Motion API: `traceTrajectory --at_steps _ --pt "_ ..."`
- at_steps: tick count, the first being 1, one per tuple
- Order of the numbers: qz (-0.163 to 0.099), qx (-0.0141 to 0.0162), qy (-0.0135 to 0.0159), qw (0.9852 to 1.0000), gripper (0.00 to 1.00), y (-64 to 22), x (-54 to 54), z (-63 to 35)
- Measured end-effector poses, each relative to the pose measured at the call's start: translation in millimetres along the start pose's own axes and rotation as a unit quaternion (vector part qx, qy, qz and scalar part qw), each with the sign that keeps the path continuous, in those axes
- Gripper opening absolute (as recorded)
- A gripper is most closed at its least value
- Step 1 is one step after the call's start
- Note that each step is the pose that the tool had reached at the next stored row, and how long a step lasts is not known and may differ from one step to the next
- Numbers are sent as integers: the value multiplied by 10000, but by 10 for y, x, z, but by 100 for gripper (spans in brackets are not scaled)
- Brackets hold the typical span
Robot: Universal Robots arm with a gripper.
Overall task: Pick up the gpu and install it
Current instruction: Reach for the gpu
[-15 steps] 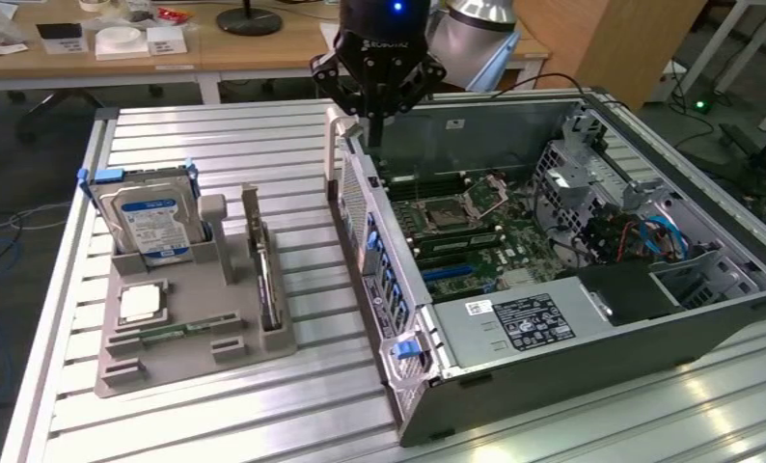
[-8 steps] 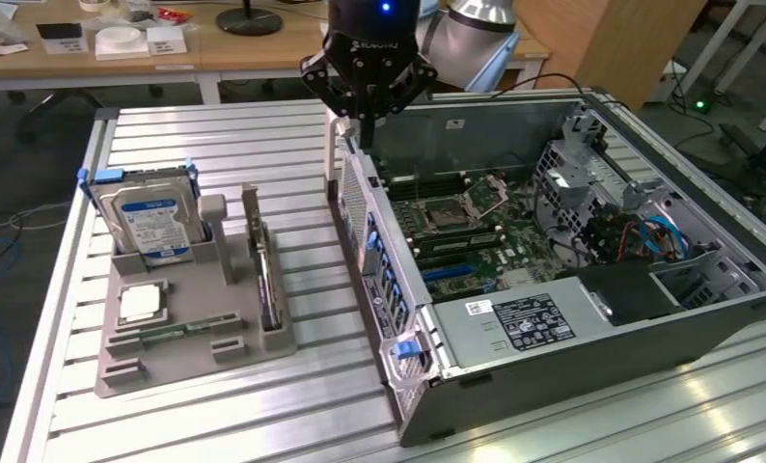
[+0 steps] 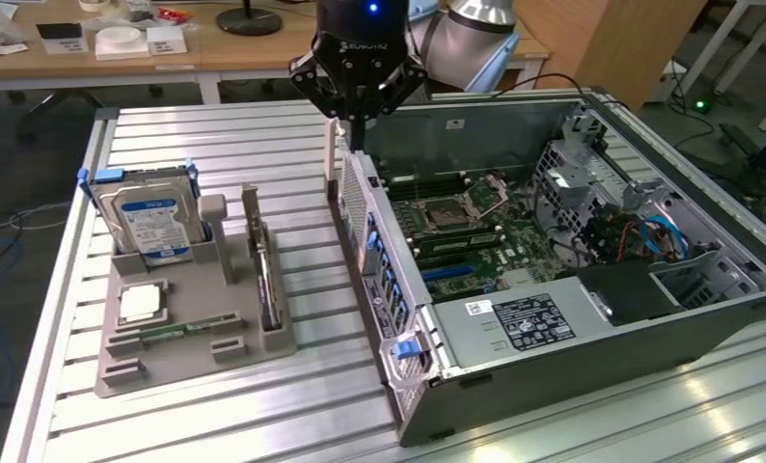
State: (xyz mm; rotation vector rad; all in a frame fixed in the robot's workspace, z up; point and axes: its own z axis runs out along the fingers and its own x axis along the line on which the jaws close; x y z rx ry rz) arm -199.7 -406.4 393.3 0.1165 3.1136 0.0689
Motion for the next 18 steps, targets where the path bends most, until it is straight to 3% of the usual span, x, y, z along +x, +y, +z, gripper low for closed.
traceTrajectory --at_steps 18 --pt "0 0 0 10000 11 -55 243 -8"
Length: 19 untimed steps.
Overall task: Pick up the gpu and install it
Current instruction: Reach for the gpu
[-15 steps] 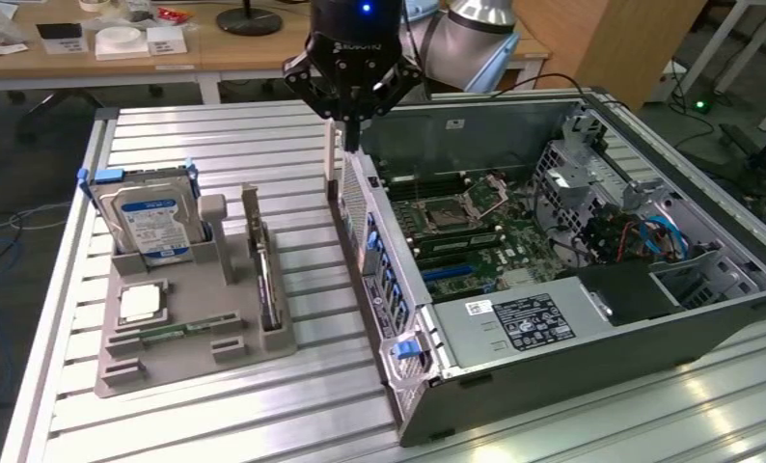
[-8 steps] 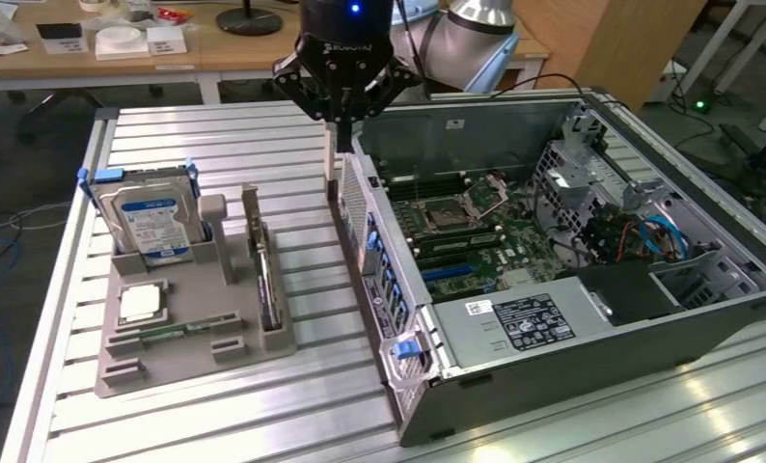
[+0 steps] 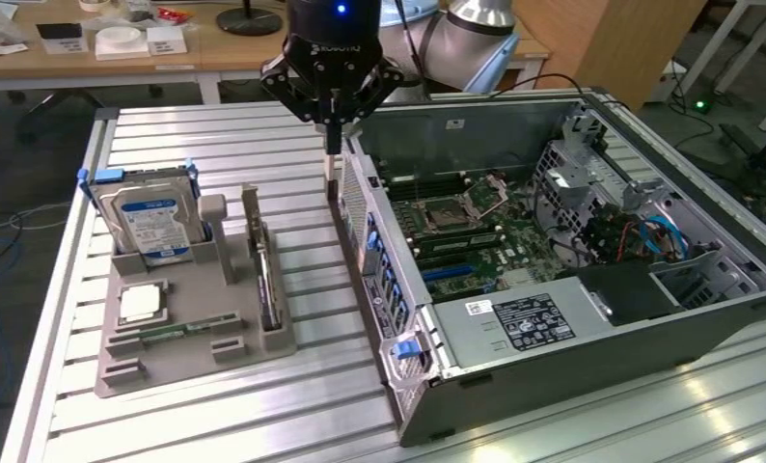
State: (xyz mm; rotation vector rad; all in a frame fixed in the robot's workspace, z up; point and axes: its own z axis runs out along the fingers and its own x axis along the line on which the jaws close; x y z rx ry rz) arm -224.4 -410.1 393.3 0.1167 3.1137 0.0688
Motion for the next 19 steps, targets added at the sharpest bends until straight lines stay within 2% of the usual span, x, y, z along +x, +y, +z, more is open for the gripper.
traceTrajectory --at_steps 19 --pt "0 0 0 10000 11 -98 279 -11"
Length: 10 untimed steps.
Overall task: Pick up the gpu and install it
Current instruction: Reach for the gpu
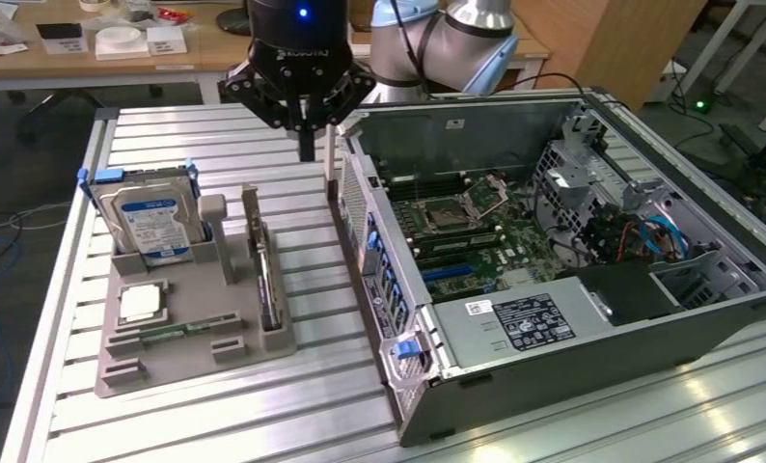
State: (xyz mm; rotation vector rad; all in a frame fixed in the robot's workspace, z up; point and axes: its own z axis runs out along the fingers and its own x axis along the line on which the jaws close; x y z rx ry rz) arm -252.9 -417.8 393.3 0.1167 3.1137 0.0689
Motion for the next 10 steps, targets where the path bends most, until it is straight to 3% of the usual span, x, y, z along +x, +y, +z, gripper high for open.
traceTrajectory --at_steps 10 --pt "0 0 0 10000 11 -60 154 -6"
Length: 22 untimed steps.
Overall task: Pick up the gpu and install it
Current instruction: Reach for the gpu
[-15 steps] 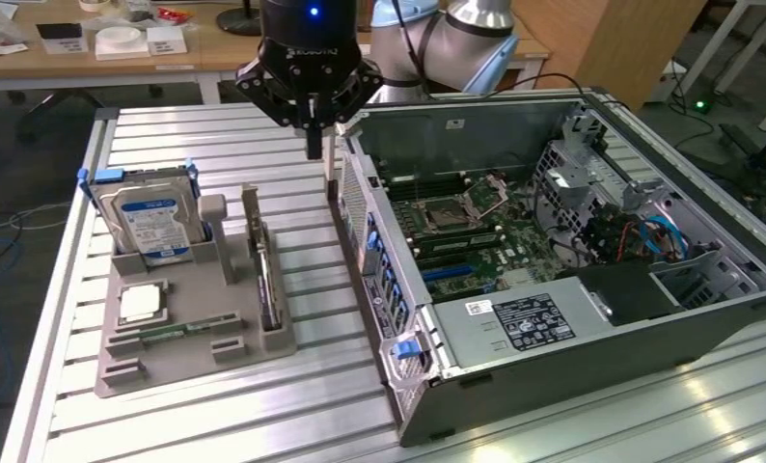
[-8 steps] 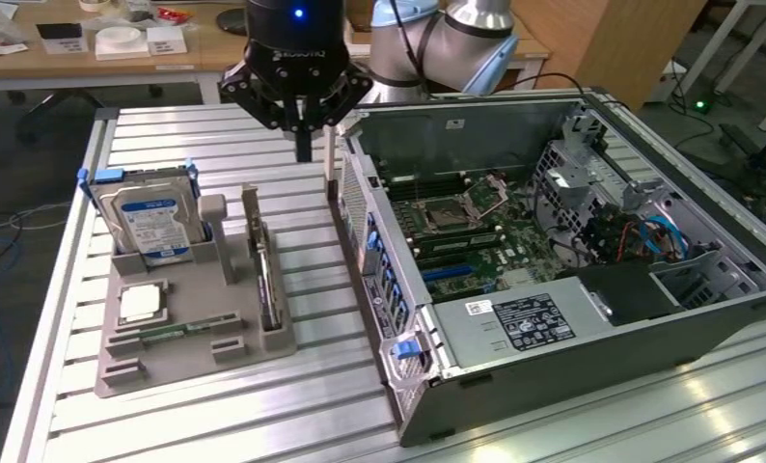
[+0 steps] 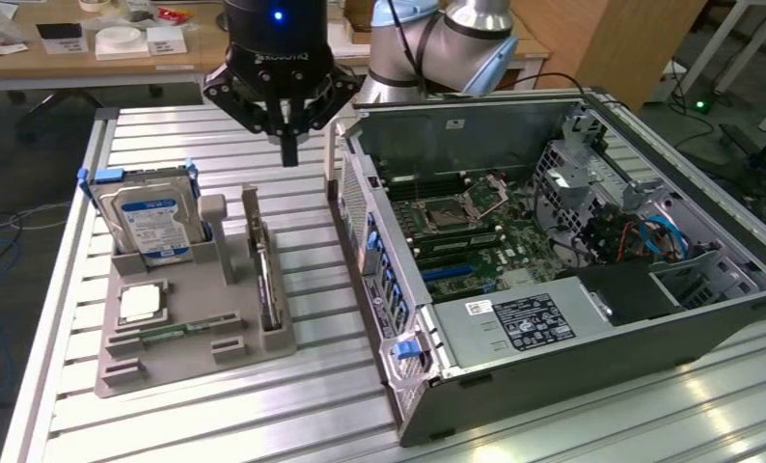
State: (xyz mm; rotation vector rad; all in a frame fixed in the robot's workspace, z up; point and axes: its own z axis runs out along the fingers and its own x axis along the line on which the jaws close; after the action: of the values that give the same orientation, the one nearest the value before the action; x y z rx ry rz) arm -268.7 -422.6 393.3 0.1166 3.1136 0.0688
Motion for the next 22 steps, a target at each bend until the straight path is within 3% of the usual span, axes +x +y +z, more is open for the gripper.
traceTrajectory --at_steps 22 --pt "0 0 0 10000 11 -131 310 -13"
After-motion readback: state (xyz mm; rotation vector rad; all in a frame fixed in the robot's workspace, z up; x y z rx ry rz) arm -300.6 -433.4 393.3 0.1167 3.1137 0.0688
